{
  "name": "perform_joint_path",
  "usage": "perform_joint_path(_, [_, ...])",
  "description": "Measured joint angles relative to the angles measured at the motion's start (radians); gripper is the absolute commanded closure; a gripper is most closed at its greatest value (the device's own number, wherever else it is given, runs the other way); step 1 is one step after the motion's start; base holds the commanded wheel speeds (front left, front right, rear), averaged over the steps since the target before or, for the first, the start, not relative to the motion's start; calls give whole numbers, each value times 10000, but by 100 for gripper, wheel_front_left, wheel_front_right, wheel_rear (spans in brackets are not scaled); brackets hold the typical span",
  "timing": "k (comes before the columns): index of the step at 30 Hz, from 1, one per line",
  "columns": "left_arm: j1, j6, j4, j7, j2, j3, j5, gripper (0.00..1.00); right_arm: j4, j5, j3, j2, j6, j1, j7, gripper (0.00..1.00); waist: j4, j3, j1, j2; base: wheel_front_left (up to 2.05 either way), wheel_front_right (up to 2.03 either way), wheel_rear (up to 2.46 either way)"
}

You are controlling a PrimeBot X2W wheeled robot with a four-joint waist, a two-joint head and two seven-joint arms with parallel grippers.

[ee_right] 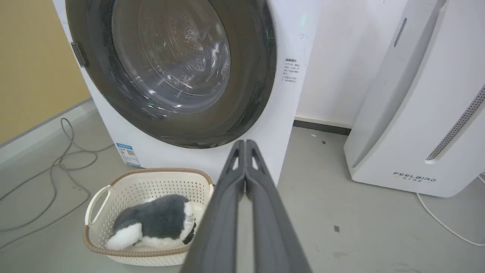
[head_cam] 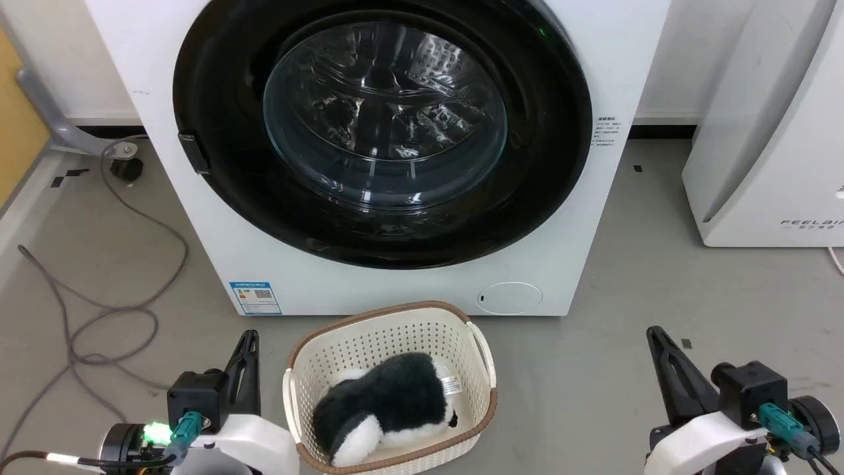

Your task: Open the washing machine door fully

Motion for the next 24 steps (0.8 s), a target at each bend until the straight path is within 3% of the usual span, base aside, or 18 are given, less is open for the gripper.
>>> perform_joint_path(24, [0, 0, 0, 0, 0, 6, 0, 100, 0, 0, 4, 0, 0, 0, 0, 100, 0, 0, 0, 0, 0, 0, 0])
